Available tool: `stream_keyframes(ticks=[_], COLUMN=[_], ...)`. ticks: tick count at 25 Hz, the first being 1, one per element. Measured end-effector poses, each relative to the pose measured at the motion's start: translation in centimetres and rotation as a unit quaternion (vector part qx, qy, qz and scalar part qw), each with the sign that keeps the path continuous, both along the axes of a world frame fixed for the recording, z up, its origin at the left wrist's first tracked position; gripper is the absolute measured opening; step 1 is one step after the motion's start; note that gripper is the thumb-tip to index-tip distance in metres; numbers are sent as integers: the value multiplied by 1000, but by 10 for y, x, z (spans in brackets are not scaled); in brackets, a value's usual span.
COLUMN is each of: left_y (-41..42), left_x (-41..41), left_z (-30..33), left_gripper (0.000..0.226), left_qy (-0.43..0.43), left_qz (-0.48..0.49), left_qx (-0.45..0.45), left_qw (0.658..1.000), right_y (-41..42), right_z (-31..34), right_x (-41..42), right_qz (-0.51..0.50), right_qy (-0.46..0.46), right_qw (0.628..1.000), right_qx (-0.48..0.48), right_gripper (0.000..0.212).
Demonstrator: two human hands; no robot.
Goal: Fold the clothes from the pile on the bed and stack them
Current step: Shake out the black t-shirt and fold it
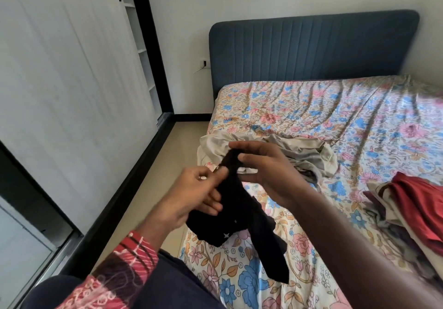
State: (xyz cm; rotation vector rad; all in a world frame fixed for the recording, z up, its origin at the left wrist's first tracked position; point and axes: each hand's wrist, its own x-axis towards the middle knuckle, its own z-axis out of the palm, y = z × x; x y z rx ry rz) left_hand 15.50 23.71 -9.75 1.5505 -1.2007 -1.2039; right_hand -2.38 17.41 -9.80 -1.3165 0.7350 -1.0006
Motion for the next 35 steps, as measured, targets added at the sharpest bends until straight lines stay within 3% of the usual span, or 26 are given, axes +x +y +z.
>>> stream_keyframes(ticks=[2, 4, 6, 8, 9, 12, 14, 16, 17, 19, 21, 23, 25, 26, 29, 31, 33, 35], left_y=[11, 8, 0, -4, -7, -24, -40, -53, -57, -61, -61, -61, -60, -60, -56, -46, -35, -25], left_x=[-9, -10, -7, 2, 8, 32, 47, 57, 60, 67, 74, 85, 96, 102, 134, 162, 183, 192], left_z=[-6, -17, -24, -21, -11, 37, 77, 115, 132, 163, 189, 214, 237, 247, 264, 267, 263, 257], left_gripper=[34, 33, 16, 13, 17, 20, 17, 16, 16, 18, 19, 20, 14, 13, 13, 12, 8, 32], left_qy=[42, 22, 0, 13, 26, 66, 67, 4, -42, -134, -195, -213, -224, -248, -322, -346, -335, -256], left_qz=[-45, 19, 117, 141, 137, 102, 88, 68, 62, 54, 55, 82, 106, 113, 160, 181, 137, 41], left_qx=[-74, -155, -188, -197, -189, -142, -145, -170, -184, -215, -241, -267, -286, -294, -309, -305, -277, -217], left_qw=[995, 987, 975, 970, 972, 982, 983, 983, 980, 966, 949, 936, 926, 916, 881, 868, 890, 941], right_y=[6, 12, 11, 3, -6, -26, -31, -39, -44, -50, -55, -59, -66, -69, -71, -76, -86, -92], right_z=[-5, -6, -4, 1, 4, 21, 33, 41, 45, 54, 61, 63, 61, 58, 62, 75, 105, 147], right_x=[19, 33, 42, 47, 47, 43, 45, 57, 63, 70, 67, 67, 69, 69, 51, 28, 4, -11], right_qz=[28, -15, -104, -163, -149, 53, 164, 157, 131, 118, 188, 235, 230, 221, 153, 90, 71, 77], right_qy=[-13, 54, 153, 228, 247, 188, 107, 67, 72, 82, 104, 170, 201, 195, 209, 237, 196, 152], right_qw=[999, 995, 959, 907, 898, 939, 961, 970, 972, 970, 958, 930, 922, 928, 942, 936, 945, 948], right_qx=[16, -77, -215, -315, -333, -282, -195, -173, -182, -195, -192, -225, -238, -227, -211, -243, -251, -268], right_gripper=[46, 49, 28, 8, 14, 30, 5, 47, 58, 52, 36, 12, 5, 14, 69, 74, 65, 57])
